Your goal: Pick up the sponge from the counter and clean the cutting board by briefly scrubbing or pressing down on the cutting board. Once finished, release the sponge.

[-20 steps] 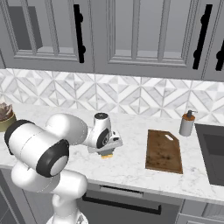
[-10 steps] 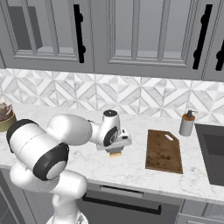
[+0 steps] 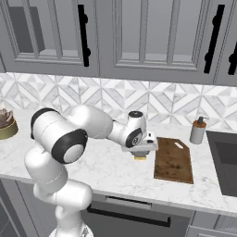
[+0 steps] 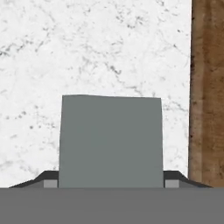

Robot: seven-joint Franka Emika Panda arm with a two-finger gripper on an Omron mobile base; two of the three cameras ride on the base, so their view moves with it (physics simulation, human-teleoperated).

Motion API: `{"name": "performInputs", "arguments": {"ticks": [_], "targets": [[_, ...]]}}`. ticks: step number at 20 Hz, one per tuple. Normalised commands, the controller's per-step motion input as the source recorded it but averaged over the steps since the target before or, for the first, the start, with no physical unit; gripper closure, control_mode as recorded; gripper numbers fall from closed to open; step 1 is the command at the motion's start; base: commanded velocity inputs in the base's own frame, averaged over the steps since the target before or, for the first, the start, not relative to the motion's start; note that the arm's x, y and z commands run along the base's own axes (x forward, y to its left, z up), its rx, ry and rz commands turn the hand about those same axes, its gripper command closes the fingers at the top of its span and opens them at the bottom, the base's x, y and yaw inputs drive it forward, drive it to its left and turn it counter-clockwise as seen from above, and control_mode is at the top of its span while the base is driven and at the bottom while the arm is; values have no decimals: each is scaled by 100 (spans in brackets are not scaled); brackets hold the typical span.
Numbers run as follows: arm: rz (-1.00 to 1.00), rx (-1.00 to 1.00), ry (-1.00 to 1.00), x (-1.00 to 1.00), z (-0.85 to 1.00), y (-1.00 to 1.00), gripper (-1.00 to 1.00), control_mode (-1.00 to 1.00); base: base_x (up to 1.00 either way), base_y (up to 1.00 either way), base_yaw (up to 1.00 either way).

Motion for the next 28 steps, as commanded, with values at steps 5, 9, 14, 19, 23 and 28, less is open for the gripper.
{"name": "performInputs", "arguments": {"ticks": [5,9,14,19,23,28], "targets": [[0,1,-11,10,15,-37,100,-100,0,0,0],[0,1,-3,23,9,-33,100,-100,0,0,0],[0,0,0,45,0,-36,100,-100,0,0,0],[0,0,0,30,0,-39,100,-100,0,0,0],[0,0,0,24,0,-31,100,-100,0,0,0],[0,0,0,21,-13,-7,100,-100,0,0,0]]}}
